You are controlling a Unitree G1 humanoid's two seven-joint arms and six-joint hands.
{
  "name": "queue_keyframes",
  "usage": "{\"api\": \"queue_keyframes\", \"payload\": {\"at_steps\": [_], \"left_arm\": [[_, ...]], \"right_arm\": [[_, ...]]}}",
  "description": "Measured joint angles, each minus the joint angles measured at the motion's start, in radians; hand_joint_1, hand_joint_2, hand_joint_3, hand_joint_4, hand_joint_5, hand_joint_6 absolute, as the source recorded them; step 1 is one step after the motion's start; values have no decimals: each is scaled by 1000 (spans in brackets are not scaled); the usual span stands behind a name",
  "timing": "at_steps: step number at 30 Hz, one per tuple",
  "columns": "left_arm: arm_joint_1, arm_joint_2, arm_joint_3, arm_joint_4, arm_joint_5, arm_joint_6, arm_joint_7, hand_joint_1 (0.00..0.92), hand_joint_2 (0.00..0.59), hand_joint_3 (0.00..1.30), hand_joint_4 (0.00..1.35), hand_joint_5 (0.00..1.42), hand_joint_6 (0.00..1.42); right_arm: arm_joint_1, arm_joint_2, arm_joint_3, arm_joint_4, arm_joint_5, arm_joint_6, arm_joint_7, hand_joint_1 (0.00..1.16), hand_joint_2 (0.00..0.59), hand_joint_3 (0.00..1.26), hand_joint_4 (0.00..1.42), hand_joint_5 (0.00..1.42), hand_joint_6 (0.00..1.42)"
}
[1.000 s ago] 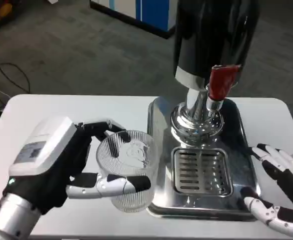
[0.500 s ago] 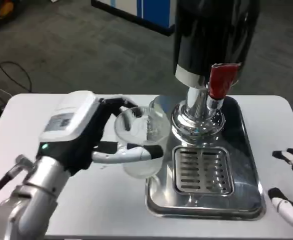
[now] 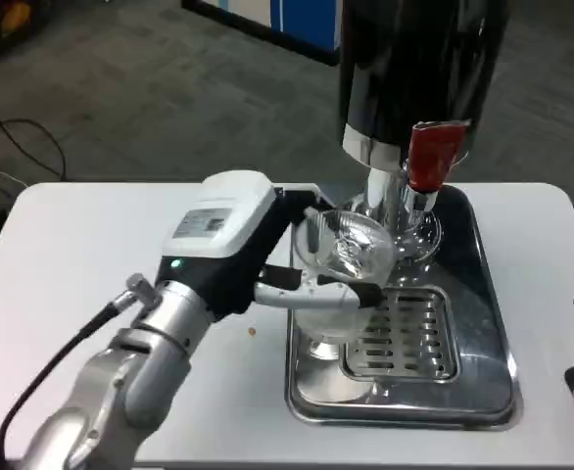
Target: Grasp the cup under the faucet to collect the drink, then remove the cup.
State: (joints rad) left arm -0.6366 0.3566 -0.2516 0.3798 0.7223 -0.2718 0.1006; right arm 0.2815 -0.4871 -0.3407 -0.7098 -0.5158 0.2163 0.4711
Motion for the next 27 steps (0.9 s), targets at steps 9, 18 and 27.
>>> {"api": "queue_keyframes", "payload": {"at_steps": [9,18,27], "left_arm": [[-53,-43,-53,86,27,-9,65,477,29,1031,1097,1290,1424],[-75,-63,-95,103,28,-15,71,444,20,831,875,1107,1410],[-80,-62,-119,69,29,16,30,251,63,630,559,788,1250]], "right_arm": [[13,-15,-30,0,29,0,0,283,461,90,1,3,0],[39,-18,-48,0,45,-1,0,281,461,95,2,3,0],[44,-25,-54,0,68,-2,0,279,461,111,2,13,0]]}}
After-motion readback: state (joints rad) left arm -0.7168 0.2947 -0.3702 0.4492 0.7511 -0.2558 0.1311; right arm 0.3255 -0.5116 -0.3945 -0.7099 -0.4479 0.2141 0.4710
